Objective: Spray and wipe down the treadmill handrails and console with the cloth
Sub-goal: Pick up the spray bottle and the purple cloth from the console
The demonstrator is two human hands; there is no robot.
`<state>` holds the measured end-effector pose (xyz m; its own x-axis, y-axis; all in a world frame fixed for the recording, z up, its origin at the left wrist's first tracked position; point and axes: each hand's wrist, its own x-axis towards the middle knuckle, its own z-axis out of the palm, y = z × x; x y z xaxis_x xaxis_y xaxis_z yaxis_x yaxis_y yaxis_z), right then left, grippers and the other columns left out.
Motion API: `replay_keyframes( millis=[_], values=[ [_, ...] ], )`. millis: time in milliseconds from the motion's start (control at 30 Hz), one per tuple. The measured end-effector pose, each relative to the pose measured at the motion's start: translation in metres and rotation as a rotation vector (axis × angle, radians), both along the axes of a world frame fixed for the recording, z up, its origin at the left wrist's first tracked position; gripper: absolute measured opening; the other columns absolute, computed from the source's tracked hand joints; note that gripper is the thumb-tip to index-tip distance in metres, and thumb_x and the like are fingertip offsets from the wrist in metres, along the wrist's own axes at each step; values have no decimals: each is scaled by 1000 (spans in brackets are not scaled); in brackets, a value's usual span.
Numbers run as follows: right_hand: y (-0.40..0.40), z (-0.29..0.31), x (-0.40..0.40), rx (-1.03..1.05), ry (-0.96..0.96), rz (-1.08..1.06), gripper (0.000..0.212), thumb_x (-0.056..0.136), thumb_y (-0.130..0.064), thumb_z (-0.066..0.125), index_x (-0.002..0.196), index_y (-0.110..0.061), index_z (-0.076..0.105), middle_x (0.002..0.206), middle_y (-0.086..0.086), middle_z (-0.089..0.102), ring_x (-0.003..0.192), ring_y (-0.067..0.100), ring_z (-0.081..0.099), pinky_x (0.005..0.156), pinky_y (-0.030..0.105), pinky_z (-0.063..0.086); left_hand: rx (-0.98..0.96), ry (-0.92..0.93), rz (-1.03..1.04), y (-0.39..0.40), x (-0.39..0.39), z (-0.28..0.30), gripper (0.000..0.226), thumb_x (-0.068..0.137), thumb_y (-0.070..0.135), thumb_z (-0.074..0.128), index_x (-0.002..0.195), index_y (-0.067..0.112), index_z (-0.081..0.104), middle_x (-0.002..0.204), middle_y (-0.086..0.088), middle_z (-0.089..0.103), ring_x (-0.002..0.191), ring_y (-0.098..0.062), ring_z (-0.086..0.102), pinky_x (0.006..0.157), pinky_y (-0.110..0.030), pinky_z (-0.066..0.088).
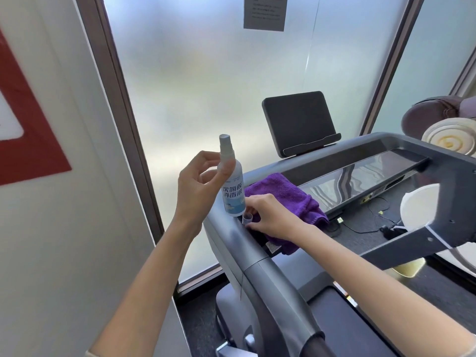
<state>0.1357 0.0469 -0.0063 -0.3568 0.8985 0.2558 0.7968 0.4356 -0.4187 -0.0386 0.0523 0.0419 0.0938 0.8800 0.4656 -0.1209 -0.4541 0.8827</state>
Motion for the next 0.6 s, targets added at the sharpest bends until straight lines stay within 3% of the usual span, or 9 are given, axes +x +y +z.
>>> replay_keyframes(
  millis=[133, 233, 300, 367, 500, 600],
  values=[
    [-7, 6, 4, -22, 20, 3, 29, 80, 4, 74, 108, 1, 66, 95, 11, 66, 84, 20, 57, 79, 26, 46, -23, 1, -12, -3, 2, -2, 16, 83, 34, 71, 85, 21, 64, 87, 12, 72, 76, -4, 68, 70, -21, 53],
    [-17, 28, 10, 120, 300, -101, 33, 90, -4, 72, 122, -6, 65, 108, 8, 71, 96, 17, 67, 91, 25, 54, -47, -5, -20, -4, 5, -3, 20, 80, 38, 71, 86, 20, 64, 85, 12, 72, 77, -4, 68, 68, -18, 52],
    [-25, 47, 12, 187, 611, -111, 27, 95, -8, 66, 122, -14, 63, 111, 5, 71, 101, 13, 68, 92, 25, 56, -57, -1, -35, -5, 9, -3, 15, 82, 34, 71, 86, 20, 65, 84, 11, 72, 77, -4, 68, 67, -17, 51],
    [-31, 63, 11, 145, 787, -40, 28, 97, -11, 64, 124, -19, 59, 117, 6, 70, 108, 14, 67, 95, 27, 55, -61, 7, -59, -6, 16, -2, 11, 84, 30, 70, 87, 20, 66, 83, 10, 72, 78, -4, 69, 67, -17, 51],
    [-39, 78, 7, 69, 864, -12, 24, 94, -17, 66, 118, -18, 64, 117, 1, 70, 109, 5, 66, 94, 26, 54, -50, 31, -143, -15, 30, 5, 22, 81, 36, 68, 92, 16, 68, 86, 4, 74, 80, -7, 71, 64, -16, 52],
    [-46, 79, 9, 17, 1004, -19, 26, 86, -23, 70, 109, -11, 69, 107, 5, 76, 100, 13, 72, 88, 25, 55, -45, 36, -171, -23, 39, 7, 34, 78, 38, 68, 97, 10, 67, 89, 1, 75, 82, -8, 72, 66, -17, 52]
  ],
)
